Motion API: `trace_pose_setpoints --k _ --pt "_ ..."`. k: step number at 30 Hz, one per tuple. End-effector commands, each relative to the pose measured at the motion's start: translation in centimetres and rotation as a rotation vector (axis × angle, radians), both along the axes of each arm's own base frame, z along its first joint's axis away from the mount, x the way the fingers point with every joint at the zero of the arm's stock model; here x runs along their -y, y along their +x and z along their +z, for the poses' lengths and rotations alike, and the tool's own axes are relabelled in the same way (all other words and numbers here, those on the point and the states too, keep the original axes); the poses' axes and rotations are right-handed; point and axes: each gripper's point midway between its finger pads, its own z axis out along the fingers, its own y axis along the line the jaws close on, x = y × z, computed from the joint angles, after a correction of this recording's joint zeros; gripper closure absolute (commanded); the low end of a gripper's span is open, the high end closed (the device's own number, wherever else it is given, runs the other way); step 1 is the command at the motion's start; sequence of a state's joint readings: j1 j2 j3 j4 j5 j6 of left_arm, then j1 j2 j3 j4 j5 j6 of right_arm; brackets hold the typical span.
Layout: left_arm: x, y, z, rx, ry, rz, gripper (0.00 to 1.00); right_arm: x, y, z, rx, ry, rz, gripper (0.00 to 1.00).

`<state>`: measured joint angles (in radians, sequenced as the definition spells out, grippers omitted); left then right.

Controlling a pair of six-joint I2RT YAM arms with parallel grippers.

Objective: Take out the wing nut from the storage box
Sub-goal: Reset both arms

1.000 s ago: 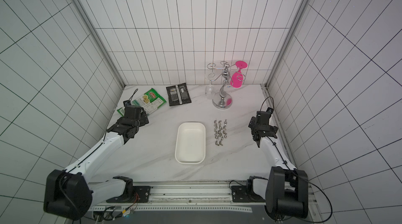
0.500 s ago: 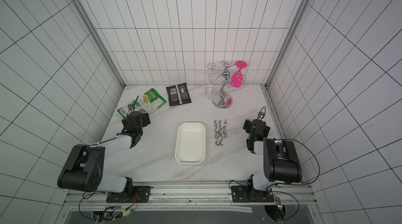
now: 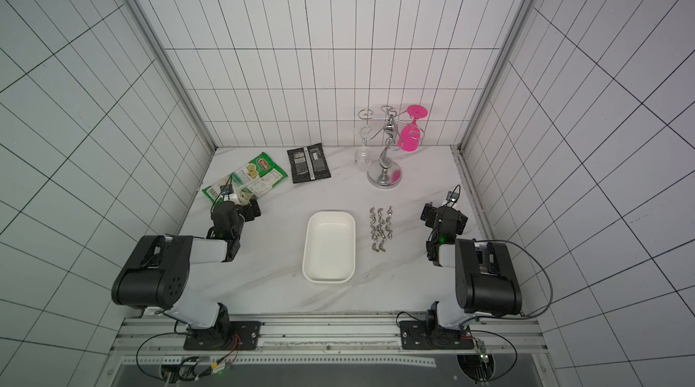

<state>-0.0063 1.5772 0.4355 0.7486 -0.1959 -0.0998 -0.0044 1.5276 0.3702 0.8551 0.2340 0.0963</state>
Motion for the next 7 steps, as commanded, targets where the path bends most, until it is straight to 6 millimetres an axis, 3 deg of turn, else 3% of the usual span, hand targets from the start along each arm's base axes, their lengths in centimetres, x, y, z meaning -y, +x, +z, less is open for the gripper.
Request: trace_pose_setpoints --k 1,7 --pt "0.22 0.63 1.63 0.050 -0.002 -0.020 0.02 -0.02 0.76 1.16 0.031 -0.017 -0.006 0.01" --pt "0.26 0.71 1.64 0.045 -0.013 -0.034 0.02 -0.02 0.77 1.12 0.030 -0.016 -0.006 0.01"
